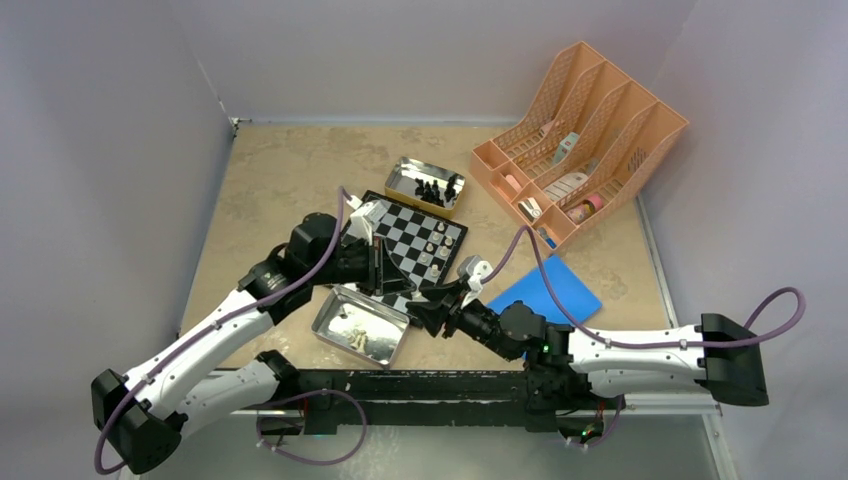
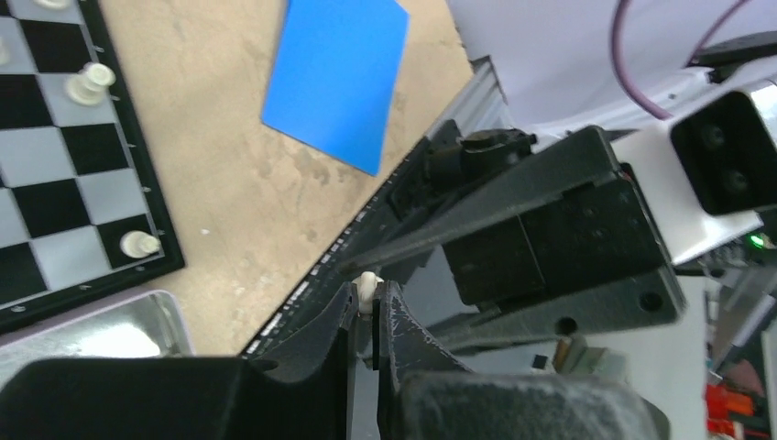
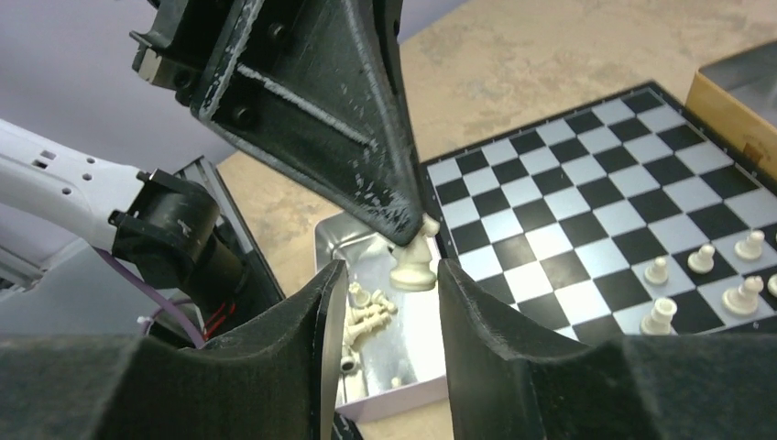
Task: Set up the chess pieces on the board
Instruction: Pick up the chess piece from the storage box, then place the chess piece on the chessboard.
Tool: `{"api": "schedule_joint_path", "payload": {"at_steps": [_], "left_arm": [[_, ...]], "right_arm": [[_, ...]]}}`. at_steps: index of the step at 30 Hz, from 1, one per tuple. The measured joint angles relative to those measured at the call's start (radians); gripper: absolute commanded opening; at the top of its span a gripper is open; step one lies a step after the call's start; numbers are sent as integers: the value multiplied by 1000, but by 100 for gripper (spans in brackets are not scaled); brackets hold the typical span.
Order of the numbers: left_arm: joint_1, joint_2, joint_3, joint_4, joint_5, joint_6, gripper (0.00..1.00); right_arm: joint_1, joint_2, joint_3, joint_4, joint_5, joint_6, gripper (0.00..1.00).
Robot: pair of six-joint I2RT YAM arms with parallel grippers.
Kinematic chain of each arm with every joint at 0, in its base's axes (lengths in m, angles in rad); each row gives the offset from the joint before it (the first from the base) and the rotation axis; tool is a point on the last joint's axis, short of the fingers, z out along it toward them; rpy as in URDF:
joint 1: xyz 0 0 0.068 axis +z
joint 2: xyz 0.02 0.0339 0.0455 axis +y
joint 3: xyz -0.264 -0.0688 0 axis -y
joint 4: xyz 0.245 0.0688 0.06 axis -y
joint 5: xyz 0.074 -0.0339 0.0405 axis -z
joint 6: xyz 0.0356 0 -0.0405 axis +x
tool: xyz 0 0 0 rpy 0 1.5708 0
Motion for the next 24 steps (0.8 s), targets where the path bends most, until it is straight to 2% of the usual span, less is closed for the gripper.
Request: {"api": "schedule_joint_path", "payload": {"at_steps": [4,6,18,22,24], "left_arm": [[-1,49,38,-34,-51,46,0],[-3,74,59,-45,-85,68,0],[-3,103,104,-47,-290,156,0],[-3,101,112,-38,-344,177,0],[-3,102,112,-37,-367,179,0]], "right_arm": [[-1,-11,36,-109,23,53,61],[-1,-19,56,-154,32,74,65],[-18,42,143,-372,217,232,73],[-120,87,149,-431,184,276,72],[-210,103,150,-455,146,299,72]]}}
